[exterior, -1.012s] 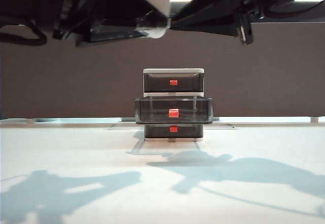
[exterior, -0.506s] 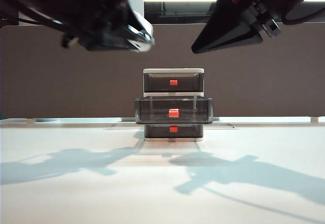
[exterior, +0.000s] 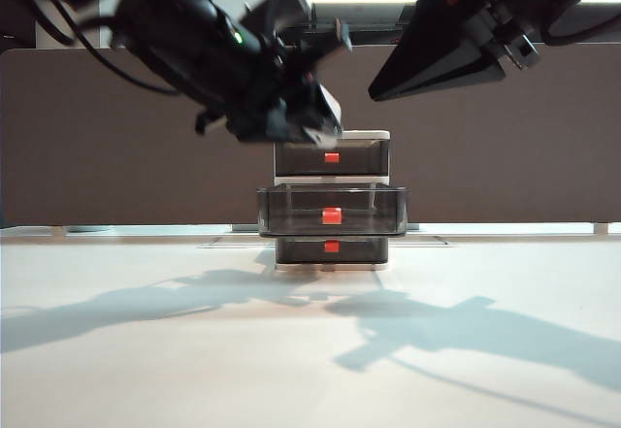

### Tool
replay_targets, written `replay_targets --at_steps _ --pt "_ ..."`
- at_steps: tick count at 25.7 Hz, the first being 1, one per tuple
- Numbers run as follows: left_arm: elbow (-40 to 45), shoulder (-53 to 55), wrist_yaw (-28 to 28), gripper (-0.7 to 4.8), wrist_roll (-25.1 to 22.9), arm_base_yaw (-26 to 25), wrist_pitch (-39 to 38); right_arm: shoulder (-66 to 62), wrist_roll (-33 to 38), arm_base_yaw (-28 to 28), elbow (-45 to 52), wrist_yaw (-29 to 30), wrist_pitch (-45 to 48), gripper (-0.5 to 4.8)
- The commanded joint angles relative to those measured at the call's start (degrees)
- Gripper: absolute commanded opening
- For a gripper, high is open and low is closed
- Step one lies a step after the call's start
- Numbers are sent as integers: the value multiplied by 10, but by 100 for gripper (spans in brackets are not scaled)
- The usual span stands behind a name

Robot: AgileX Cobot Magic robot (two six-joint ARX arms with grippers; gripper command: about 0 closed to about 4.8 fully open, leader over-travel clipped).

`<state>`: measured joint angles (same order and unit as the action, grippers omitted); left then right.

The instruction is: Pick up the earphone case on the table, open the lid, insert the wireless earphone on the table into it, close the lid, put the earphone case into the second layer of the drawer, and finally close the drawer.

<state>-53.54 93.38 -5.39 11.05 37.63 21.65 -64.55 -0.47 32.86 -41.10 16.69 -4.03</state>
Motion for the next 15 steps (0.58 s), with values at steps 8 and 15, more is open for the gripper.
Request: replay_targets --at_steps 8,15 --pt "-4 31 -2 95 -1 0 -12 3 0 0 -3 -1 4 -1" --pt "-4 31 -2 239 -1 0 -12 2 0 0 -3 -1 -4 -1"
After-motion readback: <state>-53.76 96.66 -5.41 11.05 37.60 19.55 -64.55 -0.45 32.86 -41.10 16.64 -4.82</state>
